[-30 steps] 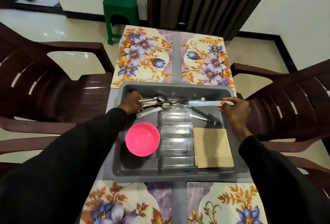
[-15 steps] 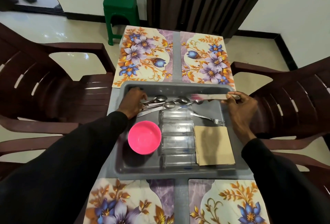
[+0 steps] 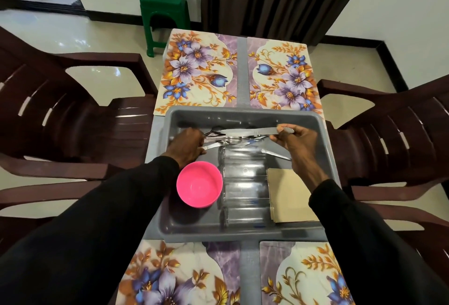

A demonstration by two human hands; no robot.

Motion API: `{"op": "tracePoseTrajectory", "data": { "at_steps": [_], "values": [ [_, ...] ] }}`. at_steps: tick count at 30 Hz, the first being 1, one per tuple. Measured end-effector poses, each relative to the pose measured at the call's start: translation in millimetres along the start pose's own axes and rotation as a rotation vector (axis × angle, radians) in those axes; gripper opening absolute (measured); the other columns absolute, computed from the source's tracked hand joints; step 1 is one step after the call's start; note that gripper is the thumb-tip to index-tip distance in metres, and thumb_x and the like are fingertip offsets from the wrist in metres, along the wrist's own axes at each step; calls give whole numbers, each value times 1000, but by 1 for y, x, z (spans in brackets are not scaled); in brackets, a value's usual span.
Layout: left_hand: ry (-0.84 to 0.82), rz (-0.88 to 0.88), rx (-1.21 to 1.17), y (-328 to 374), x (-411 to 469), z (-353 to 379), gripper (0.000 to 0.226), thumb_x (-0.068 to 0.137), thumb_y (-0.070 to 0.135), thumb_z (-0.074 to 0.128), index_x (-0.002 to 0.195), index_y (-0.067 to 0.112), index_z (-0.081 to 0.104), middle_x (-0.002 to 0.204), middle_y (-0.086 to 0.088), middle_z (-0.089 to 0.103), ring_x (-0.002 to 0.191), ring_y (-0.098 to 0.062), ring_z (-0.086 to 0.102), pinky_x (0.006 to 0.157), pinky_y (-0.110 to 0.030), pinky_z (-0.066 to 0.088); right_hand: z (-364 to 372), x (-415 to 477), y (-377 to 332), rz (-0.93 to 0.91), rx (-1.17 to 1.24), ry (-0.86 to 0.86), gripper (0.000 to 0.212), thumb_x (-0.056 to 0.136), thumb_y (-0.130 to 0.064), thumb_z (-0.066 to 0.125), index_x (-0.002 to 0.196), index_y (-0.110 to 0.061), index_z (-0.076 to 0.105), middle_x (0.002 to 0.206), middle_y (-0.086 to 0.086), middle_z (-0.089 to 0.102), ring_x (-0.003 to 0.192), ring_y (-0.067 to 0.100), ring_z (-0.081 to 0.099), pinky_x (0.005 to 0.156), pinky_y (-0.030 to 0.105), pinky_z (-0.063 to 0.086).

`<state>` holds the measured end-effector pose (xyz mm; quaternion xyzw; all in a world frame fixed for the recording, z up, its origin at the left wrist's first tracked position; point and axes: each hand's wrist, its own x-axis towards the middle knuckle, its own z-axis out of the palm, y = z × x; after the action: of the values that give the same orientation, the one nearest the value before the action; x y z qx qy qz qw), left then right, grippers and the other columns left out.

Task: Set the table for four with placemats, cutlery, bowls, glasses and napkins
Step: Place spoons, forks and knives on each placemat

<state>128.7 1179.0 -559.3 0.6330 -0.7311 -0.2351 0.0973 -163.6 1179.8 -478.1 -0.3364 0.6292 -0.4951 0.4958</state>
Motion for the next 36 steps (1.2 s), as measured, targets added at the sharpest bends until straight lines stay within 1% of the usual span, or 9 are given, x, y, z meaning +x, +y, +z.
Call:
{"op": "tracePoseTrajectory", "data": {
  "at_steps": [4,7,11,16,21,24,28,32,36],
  "values": [
    [-6,29,22,-4,1,-1,21,85,25,81,76,12,68,83,-8,70,77,-25,67,74,-42,58,9,-1,3,7,-20,19,1,89,1,72,89,0,71,94,20,72,78,29,74,72,34,64],
    [-39,61,30,-6,2,-3,18,86,26,79,84,13,67,91,-8,68,84,-25,65,77,-42,57,12,0,4,1,-36,27,3,89,1,72,92,2,72,96,21,72,79,30,74,70,31,64],
    [-45,87,11,-5,2,-3,21,85,25,80,91,14,64,100,-7,65,91,-25,62,77,-41,54,8,5,8,-7,-25,36,10,88,0,74,96,6,72,100,26,71,84,36,74,72,33,63],
    [19,-17,-27,-2,3,5,25,83,28,82,78,15,62,87,-6,65,82,-25,62,72,-43,56,5,8,9,-10,-11,32,11,88,0,74,97,6,72,99,24,72,79,30,75,73,32,63],
    [-24,-22,26,-2,7,0,28,83,27,81,66,17,61,72,-3,66,69,-24,64,68,-42,59,6,5,13,-7,14,23,11,88,-1,74,98,4,73,96,21,73,80,32,75,74,33,63],
    [-91,13,109,1,8,-5,31,85,25,75,63,18,54,73,-6,66,70,-29,65,68,-44,58,7,4,17,1,38,30,18,88,-2,75,103,8,72,97,22,73,81,32,75,76,35,64],
    [-177,55,218,8,6,-13,41,88,24,70,62,21,39,78,-9,58,82,-34,65,74,-44,54,8,2,21,20,79,31,26,88,-2,74,109,13,69,104,28,71,84,33,74,77,35,63],
    [-242,48,261,12,1,-16,21,88,24,67,80,11,52,90,-15,63,87,-36,63,77,-43,48,7,-2,25,40,115,71,27,89,-1,73,111,12,68,108,26,71,92,37,73,77,33,63],
    [-260,17,143,8,-1,-12,15,88,17,62,80,4,59,84,-13,61,76,-33,59,65,-40,44,5,-4,27,31,125,95,28,91,-3,72,114,11,68,107,23,72,97,34,74,79,35,63]
  ]
}}
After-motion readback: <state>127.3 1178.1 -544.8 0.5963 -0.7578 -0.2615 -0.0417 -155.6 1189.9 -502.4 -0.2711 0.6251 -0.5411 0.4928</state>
